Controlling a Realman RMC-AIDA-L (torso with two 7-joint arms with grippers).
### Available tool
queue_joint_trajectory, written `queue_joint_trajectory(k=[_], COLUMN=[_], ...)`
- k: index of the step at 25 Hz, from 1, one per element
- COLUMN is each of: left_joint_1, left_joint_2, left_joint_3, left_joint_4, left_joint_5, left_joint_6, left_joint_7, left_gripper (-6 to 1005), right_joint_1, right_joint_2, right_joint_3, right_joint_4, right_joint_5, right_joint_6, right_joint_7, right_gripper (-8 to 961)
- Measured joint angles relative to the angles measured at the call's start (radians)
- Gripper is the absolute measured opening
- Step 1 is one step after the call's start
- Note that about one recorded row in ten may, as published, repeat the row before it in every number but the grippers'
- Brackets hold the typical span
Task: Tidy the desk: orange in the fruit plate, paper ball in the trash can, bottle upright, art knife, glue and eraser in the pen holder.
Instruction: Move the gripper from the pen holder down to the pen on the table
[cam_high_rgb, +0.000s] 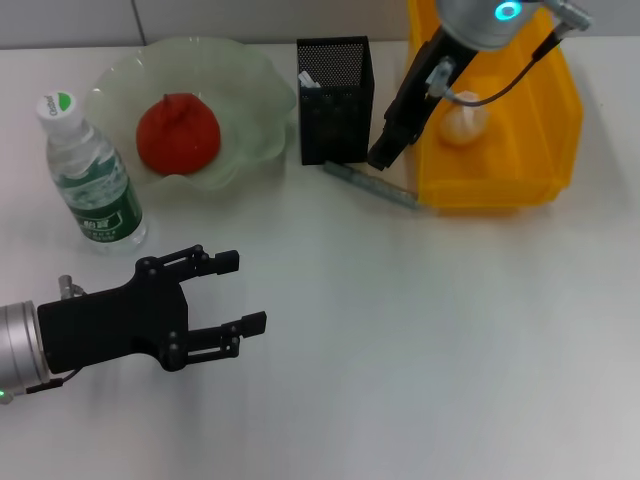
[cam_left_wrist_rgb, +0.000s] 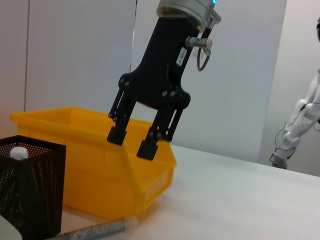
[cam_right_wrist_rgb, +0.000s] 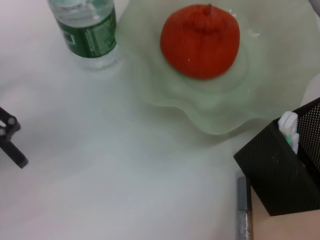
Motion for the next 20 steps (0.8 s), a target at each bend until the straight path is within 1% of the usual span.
queue_joint_trajectory(k=[1,2,5,7,9,10,12,13,14,15,16,18,20], left_joint_1=[0.0,0.0,0.0,0.0,0.0,0.0,0.0,0.0,0.0,0.0,-0.001,-0.001,-0.001], left_joint_2=[0.0,0.0,-0.002,-0.005,-0.005,-0.007,-0.007,-0.01,-0.01,-0.01,-0.011,-0.011,-0.014], left_joint_3=[0.0,0.0,0.001,-0.002,-0.002,-0.003,-0.003,-0.004,-0.004,-0.004,-0.004,-0.004,-0.005], left_joint_4=[0.0,0.0,0.0,0.0,0.0,0.0,0.0,0.0,0.0,0.0,0.0,0.0,0.0], left_joint_5=[0.0,0.0,0.0,0.0,0.0,0.0,0.0,0.0,0.0,0.0,0.0,0.0,0.0], left_joint_6=[-0.002,-0.002,-0.008,-0.013,-0.013,-0.013,-0.013,-0.016,-0.016,-0.016,-0.017,-0.017,-0.018], left_joint_7=[0.0,0.0,0.005,0.009,0.009,0.009,0.009,0.01,0.01,0.01,0.011,0.011,0.012], left_gripper=[761,761,760,759,758,758,757,757,757,756,756,755,754], right_joint_1=[0.011,0.011,0.029,0.038,0.039,0.04,0.04,0.04,0.04,0.04,0.04,0.04,0.041], right_joint_2=[0.003,0.003,0.007,0.011,0.011,0.011,0.011,0.011,0.011,0.011,0.011,0.011,0.011], right_joint_3=[-0.03,-0.03,-0.073,-0.134,-0.176,-0.214,-0.23,-0.257,-0.257,-0.293,-0.293,-0.338,-0.352], right_joint_4=[0.033,0.033,0.094,0.146,0.165,0.178,0.181,0.189,0.189,0.201,0.201,0.223,0.234], right_joint_5=[0.0,0.0,0.005,0.012,0.03,0.059,0.072,0.084,0.084,0.091,0.091,0.108,0.113], right_joint_6=[0.032,0.032,0.093,0.169,0.209,0.238,0.249,0.268,0.268,0.294,0.294,0.328,0.345], right_joint_7=[0.015,0.015,0.032,0.055,0.065,0.068,0.07,0.078,0.078,0.092,0.092,0.105,0.106], right_gripper=[628,628,628,628,628,628,628,628,628,628,628,628,628])
